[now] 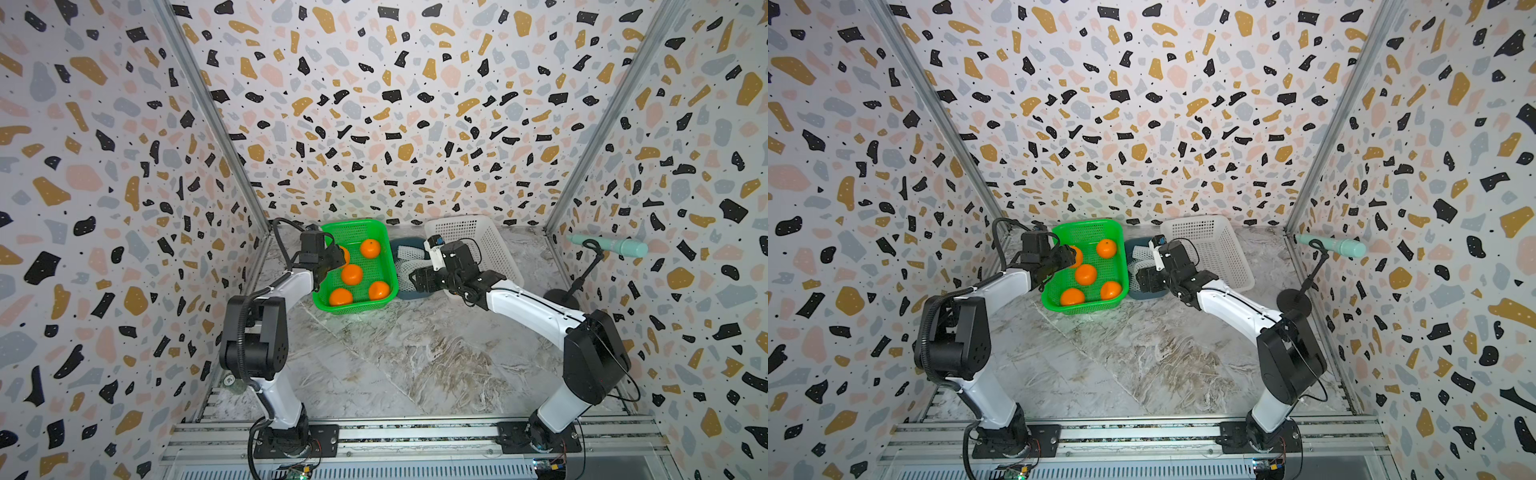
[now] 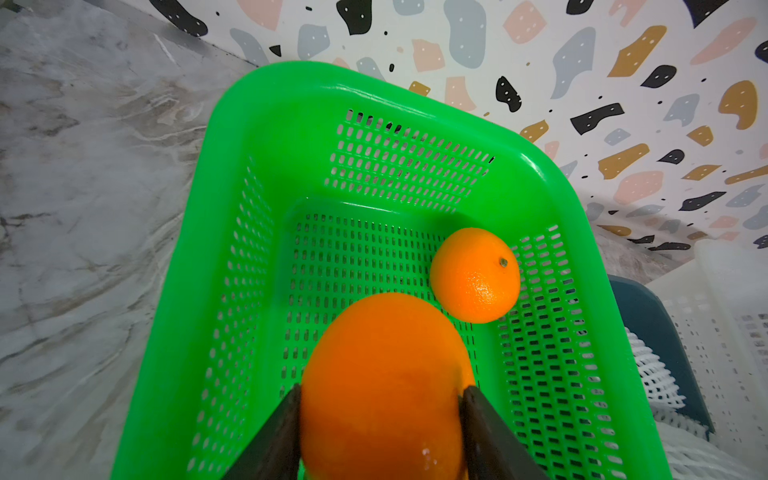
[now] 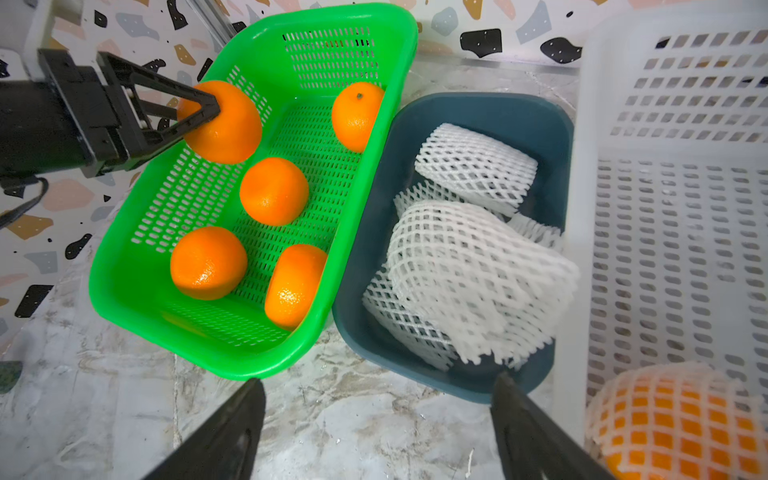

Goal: Remove foam nets from oranges
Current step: Place the orange in the basket.

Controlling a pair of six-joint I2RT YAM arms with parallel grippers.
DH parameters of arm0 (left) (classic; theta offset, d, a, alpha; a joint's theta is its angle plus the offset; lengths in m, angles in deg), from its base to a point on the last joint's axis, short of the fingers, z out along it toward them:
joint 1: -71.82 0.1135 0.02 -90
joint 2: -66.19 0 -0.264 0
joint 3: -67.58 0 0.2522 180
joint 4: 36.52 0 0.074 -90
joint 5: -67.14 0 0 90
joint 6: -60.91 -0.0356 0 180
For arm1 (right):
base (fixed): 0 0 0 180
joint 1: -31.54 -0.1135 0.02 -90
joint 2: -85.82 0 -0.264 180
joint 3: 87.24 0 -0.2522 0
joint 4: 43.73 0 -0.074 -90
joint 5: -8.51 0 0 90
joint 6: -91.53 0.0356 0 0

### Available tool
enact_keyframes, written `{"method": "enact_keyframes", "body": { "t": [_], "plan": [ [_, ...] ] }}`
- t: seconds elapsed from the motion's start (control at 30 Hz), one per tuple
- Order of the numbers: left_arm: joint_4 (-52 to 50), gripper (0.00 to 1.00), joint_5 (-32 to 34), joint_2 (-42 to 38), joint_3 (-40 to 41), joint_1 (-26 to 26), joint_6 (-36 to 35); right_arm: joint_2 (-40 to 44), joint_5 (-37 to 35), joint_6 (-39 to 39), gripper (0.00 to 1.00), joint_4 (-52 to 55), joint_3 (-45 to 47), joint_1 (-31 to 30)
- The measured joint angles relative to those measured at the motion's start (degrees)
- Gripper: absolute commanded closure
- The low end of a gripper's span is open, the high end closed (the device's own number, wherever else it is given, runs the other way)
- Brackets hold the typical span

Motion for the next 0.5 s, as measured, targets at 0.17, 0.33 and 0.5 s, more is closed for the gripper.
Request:
{"method": "enact_keyframes", "body": {
  "t": [0.17,0.33,0.5],
  "plan": [
    [-0.3,0.4,0.7,2.1,-1.4,0.2,-0.6,3.8,0.7,0.3,0.14,-0.1,5.2,0.0],
    [-0.9,0.31,1.0,5.5,-4.1,0.2,-1.4,9.3,1.0,1.2,0.14,-0.3,10.7,-0.1],
    [-1.0,0.26,0.9,8.3,-6.2,0.2,-1.6,14.3,1.0,2.3,0.14,-0.5,16.1,-0.2]
  ]
}}
